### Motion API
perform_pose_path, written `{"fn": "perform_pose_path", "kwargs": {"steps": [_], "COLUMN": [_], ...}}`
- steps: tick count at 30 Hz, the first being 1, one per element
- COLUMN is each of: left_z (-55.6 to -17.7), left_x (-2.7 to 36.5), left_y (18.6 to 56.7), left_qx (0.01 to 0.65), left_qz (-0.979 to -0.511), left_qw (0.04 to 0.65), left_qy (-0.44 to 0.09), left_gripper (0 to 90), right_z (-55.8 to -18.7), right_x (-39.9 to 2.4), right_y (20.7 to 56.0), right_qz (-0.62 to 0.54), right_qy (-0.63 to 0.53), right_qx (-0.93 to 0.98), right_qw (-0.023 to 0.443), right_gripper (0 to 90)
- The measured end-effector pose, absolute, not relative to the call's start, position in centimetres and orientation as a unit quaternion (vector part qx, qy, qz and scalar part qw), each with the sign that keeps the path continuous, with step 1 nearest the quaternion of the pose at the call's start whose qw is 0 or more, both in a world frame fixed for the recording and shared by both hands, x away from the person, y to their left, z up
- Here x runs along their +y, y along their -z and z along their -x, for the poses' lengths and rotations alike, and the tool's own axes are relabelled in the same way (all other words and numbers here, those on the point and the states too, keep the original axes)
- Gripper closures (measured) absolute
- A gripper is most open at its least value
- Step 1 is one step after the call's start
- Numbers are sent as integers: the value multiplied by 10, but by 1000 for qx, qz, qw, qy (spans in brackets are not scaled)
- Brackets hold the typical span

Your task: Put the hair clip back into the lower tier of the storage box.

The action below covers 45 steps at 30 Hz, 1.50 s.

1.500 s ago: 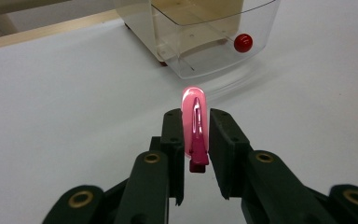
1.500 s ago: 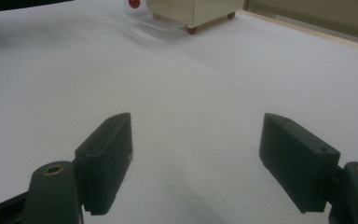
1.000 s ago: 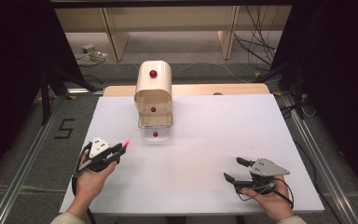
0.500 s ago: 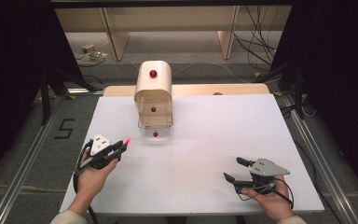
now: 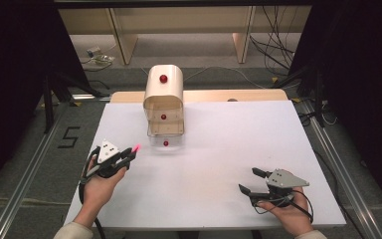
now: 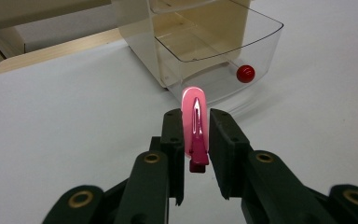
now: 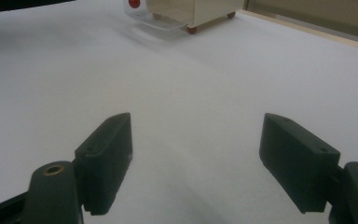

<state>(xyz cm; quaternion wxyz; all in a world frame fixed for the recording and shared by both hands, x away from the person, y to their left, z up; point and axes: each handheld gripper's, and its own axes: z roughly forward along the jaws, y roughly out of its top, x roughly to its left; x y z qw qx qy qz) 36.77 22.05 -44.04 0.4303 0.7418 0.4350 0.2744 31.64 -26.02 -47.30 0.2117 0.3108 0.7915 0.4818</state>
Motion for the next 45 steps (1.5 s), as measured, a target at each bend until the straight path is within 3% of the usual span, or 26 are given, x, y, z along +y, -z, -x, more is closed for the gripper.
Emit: {"fn": "perform_pose_path", "kwargs": {"steps": [45], "left_z": [-381], "left_x": [199], "left_y": [425], "left_qx": [421], "left_qz": [-757], "left_qw": [422], "left_qy": [-267], "left_gripper": [760], "right_z": [-317], "right_x": [-260], "right_y": [473], "right_qz": [-312], "right_qy": [-481], "right_qx": [792], "right_qw": [210], "right_gripper": [266]}}
